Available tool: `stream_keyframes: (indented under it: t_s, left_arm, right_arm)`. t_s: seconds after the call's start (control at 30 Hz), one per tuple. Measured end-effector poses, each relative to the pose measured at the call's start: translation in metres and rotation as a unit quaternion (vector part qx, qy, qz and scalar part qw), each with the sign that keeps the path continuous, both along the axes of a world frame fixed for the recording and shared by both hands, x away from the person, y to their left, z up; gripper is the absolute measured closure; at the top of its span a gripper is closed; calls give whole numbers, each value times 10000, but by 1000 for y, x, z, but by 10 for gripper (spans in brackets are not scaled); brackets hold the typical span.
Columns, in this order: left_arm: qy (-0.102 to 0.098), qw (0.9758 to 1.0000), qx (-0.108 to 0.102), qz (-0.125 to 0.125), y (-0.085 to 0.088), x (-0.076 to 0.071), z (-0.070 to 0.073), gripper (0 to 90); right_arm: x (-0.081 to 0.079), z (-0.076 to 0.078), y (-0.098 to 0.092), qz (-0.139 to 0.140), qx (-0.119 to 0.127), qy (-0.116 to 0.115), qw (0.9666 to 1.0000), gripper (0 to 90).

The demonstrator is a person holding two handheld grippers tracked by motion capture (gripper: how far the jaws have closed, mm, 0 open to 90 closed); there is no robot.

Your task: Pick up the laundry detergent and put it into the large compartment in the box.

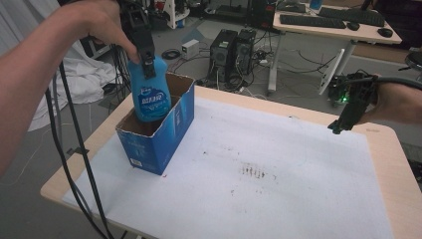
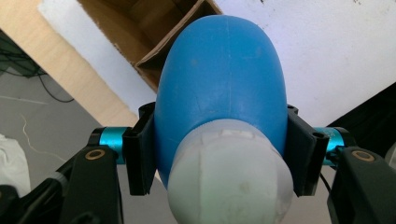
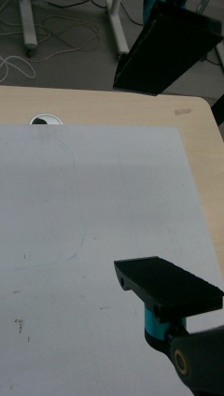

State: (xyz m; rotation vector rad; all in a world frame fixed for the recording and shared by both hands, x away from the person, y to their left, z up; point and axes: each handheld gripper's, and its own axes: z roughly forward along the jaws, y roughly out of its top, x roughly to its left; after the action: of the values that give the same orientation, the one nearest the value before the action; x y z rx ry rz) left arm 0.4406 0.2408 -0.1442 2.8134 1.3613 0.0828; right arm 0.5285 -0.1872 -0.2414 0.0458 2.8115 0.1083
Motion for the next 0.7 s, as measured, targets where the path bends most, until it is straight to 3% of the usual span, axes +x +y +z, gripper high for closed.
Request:
stream_keyframes:
  t_s: [0.03,0.43,0.7]
  left_arm:
    - [18,10000,9,-64,-1,-1,-11,381]
    - [80,9999,-38,-46,7,-2,-60,381]
    - [177,9996,-62,-207,9,-4,-85,381]
  right_arm:
    - [0,0,0,19,-5,-4,10000,110]
    - [-1,-1,4,76,-41,-9,10000,109]
    - [-2,-2,6,48,-68,-11,10000,110]
